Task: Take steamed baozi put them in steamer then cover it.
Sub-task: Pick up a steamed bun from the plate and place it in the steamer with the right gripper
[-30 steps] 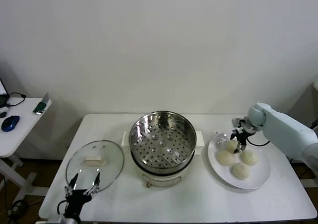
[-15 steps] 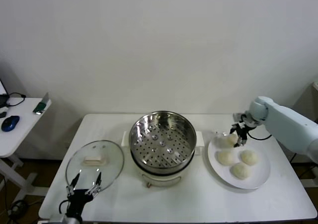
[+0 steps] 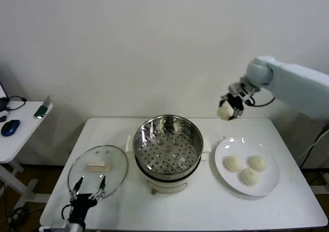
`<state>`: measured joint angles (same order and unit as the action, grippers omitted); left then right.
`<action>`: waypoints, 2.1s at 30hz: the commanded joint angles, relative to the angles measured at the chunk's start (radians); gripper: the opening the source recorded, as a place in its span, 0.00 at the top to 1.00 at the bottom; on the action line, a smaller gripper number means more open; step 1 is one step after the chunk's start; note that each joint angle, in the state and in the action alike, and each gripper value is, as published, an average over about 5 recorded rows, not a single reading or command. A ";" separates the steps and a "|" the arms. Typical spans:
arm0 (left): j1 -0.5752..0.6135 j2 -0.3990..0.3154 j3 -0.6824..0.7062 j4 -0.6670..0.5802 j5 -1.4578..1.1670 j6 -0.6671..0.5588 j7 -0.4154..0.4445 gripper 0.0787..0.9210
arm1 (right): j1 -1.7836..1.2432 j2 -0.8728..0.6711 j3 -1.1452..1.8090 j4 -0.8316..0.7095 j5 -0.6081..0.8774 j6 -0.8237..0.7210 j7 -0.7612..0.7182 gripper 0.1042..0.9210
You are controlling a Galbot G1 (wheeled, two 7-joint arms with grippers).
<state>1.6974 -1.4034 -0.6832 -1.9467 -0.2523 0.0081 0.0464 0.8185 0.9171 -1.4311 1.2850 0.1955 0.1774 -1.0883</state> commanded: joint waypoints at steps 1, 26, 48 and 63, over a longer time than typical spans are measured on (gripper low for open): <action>-0.001 -0.001 -0.001 -0.005 0.011 0.000 0.000 0.12 | 0.261 0.096 -0.121 0.268 0.026 0.129 0.017 0.24; 0.019 -0.018 -0.018 -0.027 0.027 -0.009 -0.004 0.12 | -0.244 0.313 0.006 0.023 -0.461 0.239 0.169 0.23; 0.004 -0.020 -0.018 -0.005 0.026 -0.013 -0.009 0.12 | -0.341 0.357 0.072 -0.144 -0.497 0.260 0.201 0.23; 0.003 -0.030 -0.013 -0.011 0.036 -0.012 -0.008 0.12 | -0.165 0.292 0.032 -0.060 -0.232 0.286 0.183 0.12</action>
<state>1.7001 -1.4324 -0.6967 -1.9563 -0.2177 -0.0051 0.0383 0.5780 1.2328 -1.3900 1.1993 -0.1561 0.4551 -0.8976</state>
